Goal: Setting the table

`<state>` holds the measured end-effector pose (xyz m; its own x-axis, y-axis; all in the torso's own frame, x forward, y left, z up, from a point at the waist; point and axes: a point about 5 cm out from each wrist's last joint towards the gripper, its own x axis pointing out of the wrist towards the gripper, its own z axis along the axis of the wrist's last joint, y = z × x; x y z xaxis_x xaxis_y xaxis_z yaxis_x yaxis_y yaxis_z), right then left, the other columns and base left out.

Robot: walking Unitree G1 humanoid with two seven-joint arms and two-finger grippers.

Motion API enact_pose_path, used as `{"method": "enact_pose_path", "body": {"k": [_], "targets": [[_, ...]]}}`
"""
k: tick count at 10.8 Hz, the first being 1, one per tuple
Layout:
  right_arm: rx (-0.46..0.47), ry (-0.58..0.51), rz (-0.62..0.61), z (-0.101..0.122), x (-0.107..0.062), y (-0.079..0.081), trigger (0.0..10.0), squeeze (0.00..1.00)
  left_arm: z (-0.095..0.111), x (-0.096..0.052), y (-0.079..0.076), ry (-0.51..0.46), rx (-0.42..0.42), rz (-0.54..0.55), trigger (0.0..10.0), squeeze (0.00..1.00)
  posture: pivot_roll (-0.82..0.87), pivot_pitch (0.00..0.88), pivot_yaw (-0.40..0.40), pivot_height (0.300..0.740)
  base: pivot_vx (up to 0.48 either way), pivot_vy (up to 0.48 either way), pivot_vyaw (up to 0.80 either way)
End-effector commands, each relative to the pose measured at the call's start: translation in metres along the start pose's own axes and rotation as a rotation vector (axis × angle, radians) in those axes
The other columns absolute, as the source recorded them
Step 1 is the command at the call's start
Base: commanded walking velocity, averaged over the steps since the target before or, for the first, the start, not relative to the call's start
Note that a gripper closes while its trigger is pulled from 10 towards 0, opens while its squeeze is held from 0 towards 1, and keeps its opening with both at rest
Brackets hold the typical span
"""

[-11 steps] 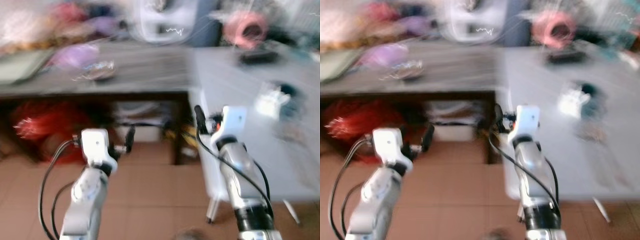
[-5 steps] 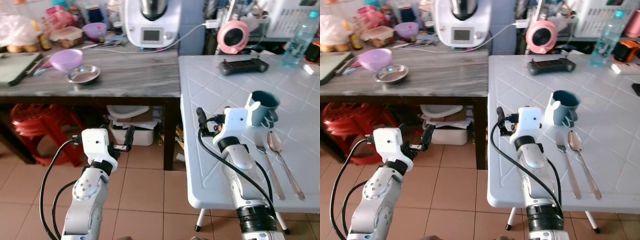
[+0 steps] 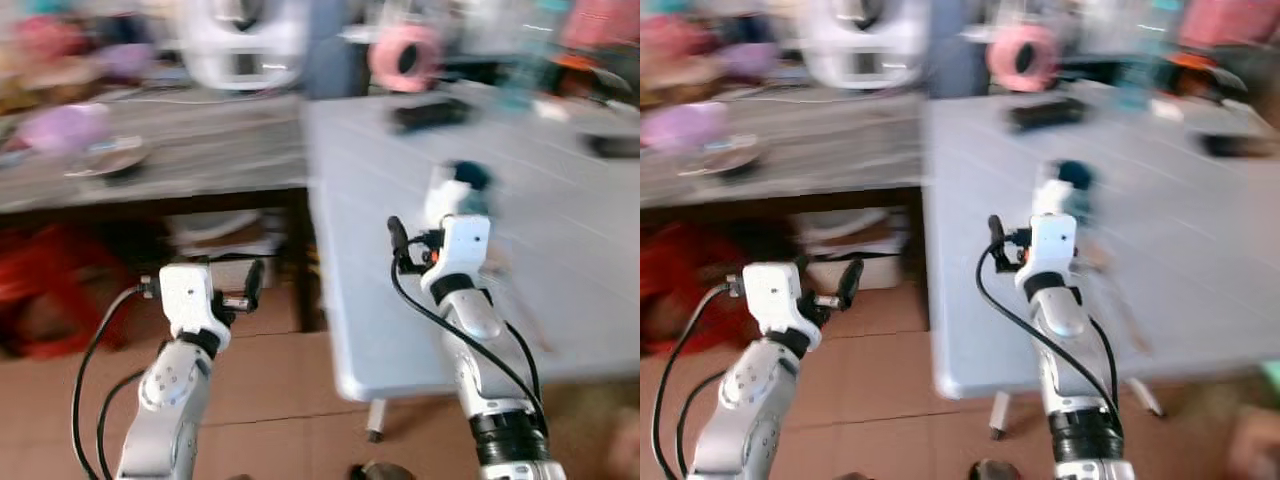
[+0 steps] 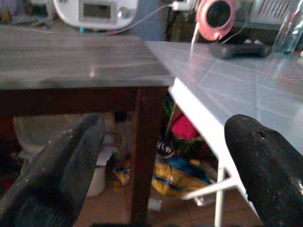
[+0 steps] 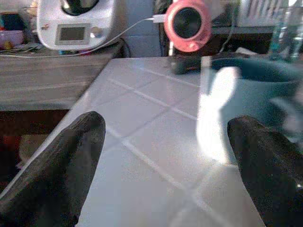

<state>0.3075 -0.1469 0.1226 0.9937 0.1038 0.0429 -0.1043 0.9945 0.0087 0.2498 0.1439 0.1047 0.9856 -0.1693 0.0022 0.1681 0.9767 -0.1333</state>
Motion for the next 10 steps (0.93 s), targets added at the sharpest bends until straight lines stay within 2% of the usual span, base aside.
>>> {"method": "enact_pose_path", "body": {"k": [1,4,6,10], "targets": [[-0.008,-0.010,-0.001,0.0031,0.0023,-0.0016,10.0,0.00,0.0017,-0.0024,-0.0002,-0.003,0.001,0.003,10.0,0.00,0.02,0.042,0.047,0.740,0.000,0.000,0.00],[-0.006,-0.012,0.010,0.0031,-0.0007,0.0026,10.0,0.00,0.0009,-0.0034,-0.0013,-0.001,-0.004,0.002,10.0,0.00,0.01,0.046,0.045,0.740,0.000,0.000,0.00],[-0.012,-0.005,0.011,0.0022,-0.0028,-0.0003,10.0,0.00,0.0007,-0.0032,0.0018,-0.001,-0.013,0.030,10.0,0.00,0.00,0.057,0.041,0.740,0.000,0.000,0.00],[-0.003,0.026,-0.002,-0.0026,-0.0050,-0.0035,10.0,0.00,-0.0014,-0.0042,-0.0017,0.014,-0.060,0.043,10.0,0.00,-0.01,0.061,0.037,0.740,0.000,0.000,0.00]]}}
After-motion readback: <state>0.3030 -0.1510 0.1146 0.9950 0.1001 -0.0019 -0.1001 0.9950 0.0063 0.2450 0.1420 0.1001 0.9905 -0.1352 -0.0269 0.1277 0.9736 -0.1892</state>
